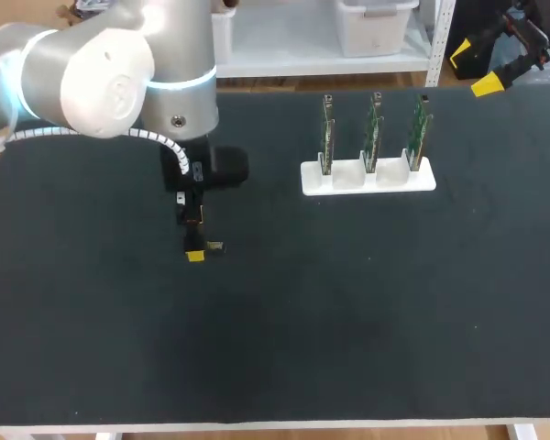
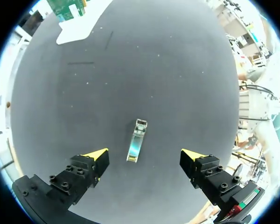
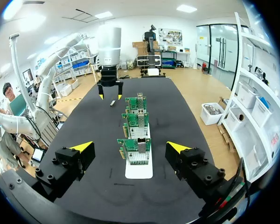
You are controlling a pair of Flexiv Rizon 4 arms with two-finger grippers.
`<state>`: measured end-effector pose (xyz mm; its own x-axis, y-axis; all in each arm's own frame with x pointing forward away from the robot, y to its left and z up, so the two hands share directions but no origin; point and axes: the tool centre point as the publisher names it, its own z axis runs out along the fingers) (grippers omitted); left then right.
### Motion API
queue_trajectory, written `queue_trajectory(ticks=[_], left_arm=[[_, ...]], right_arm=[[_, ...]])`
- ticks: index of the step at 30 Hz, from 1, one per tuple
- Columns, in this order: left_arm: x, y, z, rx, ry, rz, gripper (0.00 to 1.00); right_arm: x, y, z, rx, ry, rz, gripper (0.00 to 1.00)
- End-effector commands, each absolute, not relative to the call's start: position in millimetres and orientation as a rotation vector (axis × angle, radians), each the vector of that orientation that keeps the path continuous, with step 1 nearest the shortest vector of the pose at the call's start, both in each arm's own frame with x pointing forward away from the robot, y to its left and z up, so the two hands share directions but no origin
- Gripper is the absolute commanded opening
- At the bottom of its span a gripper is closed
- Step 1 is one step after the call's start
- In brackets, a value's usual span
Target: Pick up the optical module with the left hand, and insert it into the network port with the right hand.
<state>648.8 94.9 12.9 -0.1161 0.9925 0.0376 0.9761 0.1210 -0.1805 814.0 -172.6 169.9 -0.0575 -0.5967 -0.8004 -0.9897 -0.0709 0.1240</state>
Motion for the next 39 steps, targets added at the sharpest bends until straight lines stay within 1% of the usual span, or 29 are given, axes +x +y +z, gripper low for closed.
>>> queue_trajectory(ticks=[1,9,22,26,39], left_arm=[[645.2,98.6,11.1,-1.990,-2.239,0.167,1.00],[648.2,89.4,4.3,-2.016,-2.203,0.230,1.00],[657.1,84.3,8.1,-2.026,-2.226,0.143,1.00],[656.0,83.1,8.3,-1.996,-2.235,0.064,1.00],[644.9,80.7,3.6,-1.982,-2.263,0.093,1.00]], right_arm=[[822.1,-173.8,170.3,-1.871,1.618,1.268,1.00],[822.1,-173.8,170.3,-1.871,1.618,1.268,1.00],[822.1,-173.8,170.3,-1.871,1.618,1.268,1.00],[822.1,-173.8,170.3,-1.871,1.618,1.268,1.00],[822.1,-173.8,170.3,-1.871,1.618,1.268,1.00]])
